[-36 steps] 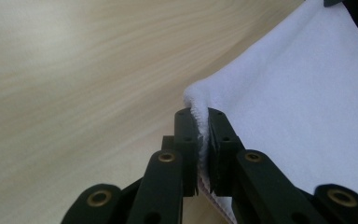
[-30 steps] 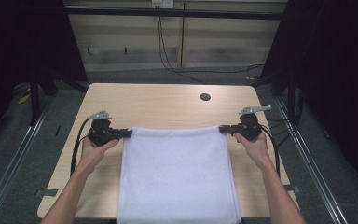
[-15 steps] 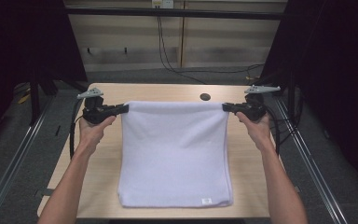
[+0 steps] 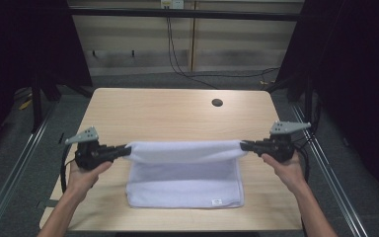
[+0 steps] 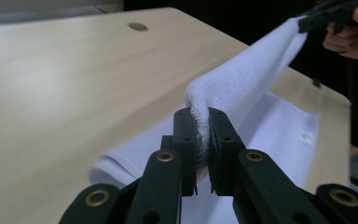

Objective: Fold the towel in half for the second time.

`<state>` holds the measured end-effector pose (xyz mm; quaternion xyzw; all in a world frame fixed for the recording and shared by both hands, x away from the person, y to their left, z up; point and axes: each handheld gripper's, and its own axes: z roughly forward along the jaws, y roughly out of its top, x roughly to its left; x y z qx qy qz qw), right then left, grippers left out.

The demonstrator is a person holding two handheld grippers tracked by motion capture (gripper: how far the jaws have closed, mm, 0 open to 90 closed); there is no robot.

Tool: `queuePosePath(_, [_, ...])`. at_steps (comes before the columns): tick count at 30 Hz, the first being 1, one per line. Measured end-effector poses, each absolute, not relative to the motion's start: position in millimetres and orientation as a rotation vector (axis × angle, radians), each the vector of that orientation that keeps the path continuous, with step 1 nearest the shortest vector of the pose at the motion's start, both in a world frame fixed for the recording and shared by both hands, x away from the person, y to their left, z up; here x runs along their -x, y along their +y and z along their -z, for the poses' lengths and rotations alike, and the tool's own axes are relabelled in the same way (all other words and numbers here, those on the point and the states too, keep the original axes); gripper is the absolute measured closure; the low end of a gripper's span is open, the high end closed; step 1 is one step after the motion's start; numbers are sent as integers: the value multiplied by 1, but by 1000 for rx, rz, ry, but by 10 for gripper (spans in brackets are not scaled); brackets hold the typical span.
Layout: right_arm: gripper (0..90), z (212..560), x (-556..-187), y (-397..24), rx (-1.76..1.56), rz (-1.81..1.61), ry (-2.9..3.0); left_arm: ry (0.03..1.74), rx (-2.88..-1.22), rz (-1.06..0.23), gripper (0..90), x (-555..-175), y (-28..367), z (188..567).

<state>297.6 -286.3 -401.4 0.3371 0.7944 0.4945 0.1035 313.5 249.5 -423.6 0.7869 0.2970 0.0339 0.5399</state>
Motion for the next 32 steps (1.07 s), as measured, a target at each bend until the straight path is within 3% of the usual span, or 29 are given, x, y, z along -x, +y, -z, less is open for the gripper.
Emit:
queuePosePath(8, [845, 455, -245, -275, -1038, -1381, 2533, 702, -2047, 41, 807, -265, 252, 467])
queuePosePath(17, [693, 478, -204, -285, -1077, -1303, 2709, 668, -2105, 126, 637, -227, 258, 474])
queuePosePath(22, [643, 465, -204, -297, -1117, -1426, 2480, 755, -1976, 11, 581, -238, 267, 468])
queuePosePath(28, [495, 461, -212, -308, -1159, -1458, 2244, 881, -1882, -139, 446, -261, 276, 471])
queuePosePath(30, [477, 461, -214, -312, -1173, -1449, 2186, 974, -1787, -127, 391, -263, 282, 473])
queuePosePath(32, [462, 463, -214, -316, -1207, -1462, 2148, 972, -1810, -148, 370, -264, 284, 474])
